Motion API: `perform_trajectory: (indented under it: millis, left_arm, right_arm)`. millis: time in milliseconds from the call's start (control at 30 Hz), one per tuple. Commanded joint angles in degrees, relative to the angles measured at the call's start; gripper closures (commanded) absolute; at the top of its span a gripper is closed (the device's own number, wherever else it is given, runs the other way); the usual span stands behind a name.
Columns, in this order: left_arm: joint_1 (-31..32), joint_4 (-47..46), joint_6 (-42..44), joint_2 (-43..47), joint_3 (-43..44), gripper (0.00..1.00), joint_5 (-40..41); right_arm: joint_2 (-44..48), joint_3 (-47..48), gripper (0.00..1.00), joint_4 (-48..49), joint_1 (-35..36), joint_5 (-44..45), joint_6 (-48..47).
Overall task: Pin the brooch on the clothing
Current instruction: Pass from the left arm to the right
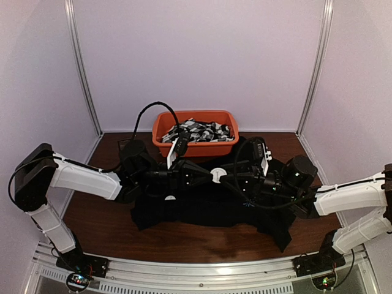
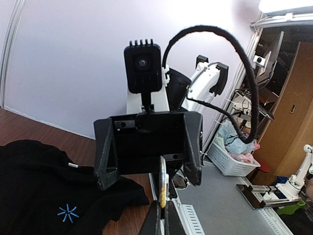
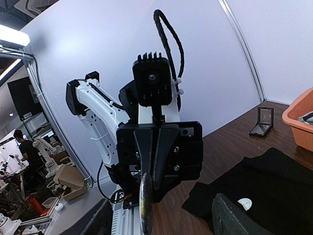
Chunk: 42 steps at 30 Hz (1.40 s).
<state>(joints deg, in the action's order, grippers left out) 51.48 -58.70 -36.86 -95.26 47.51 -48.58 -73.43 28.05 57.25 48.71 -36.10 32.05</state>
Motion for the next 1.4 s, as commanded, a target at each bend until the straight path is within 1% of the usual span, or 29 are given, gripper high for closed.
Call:
perform_trajectory:
  millis: [0, 267, 300, 333, 367, 400, 433, 567, 600, 667, 733, 800, 900, 1000, 1067, 1100, 1167, 1200, 1233, 1267, 1300, 1333, 1367]
  left_arm:
    - [0.4, -3.4, -0.7, -0.9, -0.7, 1.00, 0.0]
    - [0.4, -3.9, -0.9, -0.8, -0.8, 1.00, -0.2]
    - [0.4, -4.0, -1.0, -0.9, -0.8, 1.00, -0.3]
    - [0.4, -4.1, -1.1, -0.8, -0.8, 1.00, -0.3]
    - [0.3, -4.1, -1.1, -0.8, -0.8, 1.00, -0.3]
    - [0.3, -4.0, -1.1, -0.8, -0.8, 1.00, -0.4]
    - [0.4, -4.0, -1.1, -0.8, -0.7, 1.00, -0.4]
    - [0.4, -4.3, -1.3, -0.8, -1.0, 1.00, -0.3]
    - [0.4, -4.3, -1.4, -0.8, -1.0, 1.00, -0.4]
    - [0.4, -4.3, -1.3, -0.8, -1.1, 1.00, -0.2]
    - [0.4, -4.5, -1.3, -0.8, -1.3, 1.00, -0.2]
    - [0.4, -4.9, -1.4, -0.8, -1.5, 1.00, -0.2]
    - [0.4, -5.0, -1.4, -0.8, -1.6, 1.00, -0.3]
    - [0.4, -4.9, -1.4, -0.6, -1.6, 1.00, -0.3]
    - [0.4, -4.7, -1.3, -0.6, -1.7, 1.00, -0.3]
    - [0.4, -4.8, -1.2, -0.5, -1.6, 1.00, -0.4]
    - [0.4, -4.7, -1.1, -0.5, -1.5, 1.00, -0.4]
    - [0.4, -4.6, -1.0, -0.5, -1.5, 1.00, -0.5]
    - [0.4, -4.5, -1.0, -0.5, -1.4, 1.00, -0.4]
    - [0.4, -4.5, -1.0, -0.5, -1.4, 1.00, -0.4]
    - [0.4, -4.4, -0.9, -0.5, -1.3, 1.00, -0.4]
    - [0.4, -4.3, -0.9, -0.5, -1.2, 1.00, -0.4]
    - [0.4, -4.3, -0.9, -0.5, -1.1, 1.00, -0.5]
  right_arm:
    - [0.9, 1.5, 1.00, -0.6, -0.4, -0.8, -0.9]
    - [1.3, 1.4, 1.00, -1.9, -0.5, -1.8, -1.5]
    - [1.3, 1.5, 0.98, -2.1, -0.5, -1.7, -1.4]
    - [1.5, 1.6, 0.85, -2.9, -0.5, -1.2, -1.5]
    - [1.6, 1.7, 0.75, -3.8, -0.5, -0.5, -1.7]
    - [1.9, 1.7, 0.71, -4.5, -0.5, 0.1, -2.1]
    - [2.1, 1.6, 0.70, -4.7, -0.5, 0.4, -2.4]
    - [2.9, 1.6, 0.65, -5.1, -0.6, 0.8, -2.6]
    - [3.0, 1.7, 0.65, -5.3, -0.6, 0.8, -2.6]
    - [2.9, 1.9, 0.70, -6.1, -0.6, 0.8, -2.5]
    - [2.9, 1.8, 0.70, -6.2, -0.6, 0.8, -2.4]
    - [3.2, 1.5, 0.65, -6.0, -0.6, 1.0, -2.4]
    - [3.9, 0.7, 0.55, -4.7, -0.6, 1.8, -2.9]
    - [5.5, -0.6, 0.49, -3.0, -0.7, 2.7, -3.4]
    - [6.6, -1.0, 0.30, -2.9, -0.7, 3.3, -3.4]
    - [7.2, -1.0, 0.26, -3.6, -0.7, 4.0, -3.3]
    - [7.9, -0.4, 0.27, -5.5, -0.7, 3.3, -3.9]
    - [8.0, -0.1, 0.30, -6.6, -0.7, 3.0, -4.0]
    - [7.9, 0.4, 0.36, -7.9, -0.7, 2.8, -4.1]
    - [7.5, 0.9, 0.58, -8.4, -0.7, 1.5, -4.4]
    - [7.0, 1.3, 0.92, -8.7, -0.7, 0.5, -4.2]
    - [6.6, 2.1, 1.00, -10.3, -0.9, 0.5, -3.6]
    - [6.3, 2.7, 1.00, -11.6, -1.0, 0.8, -3.0]
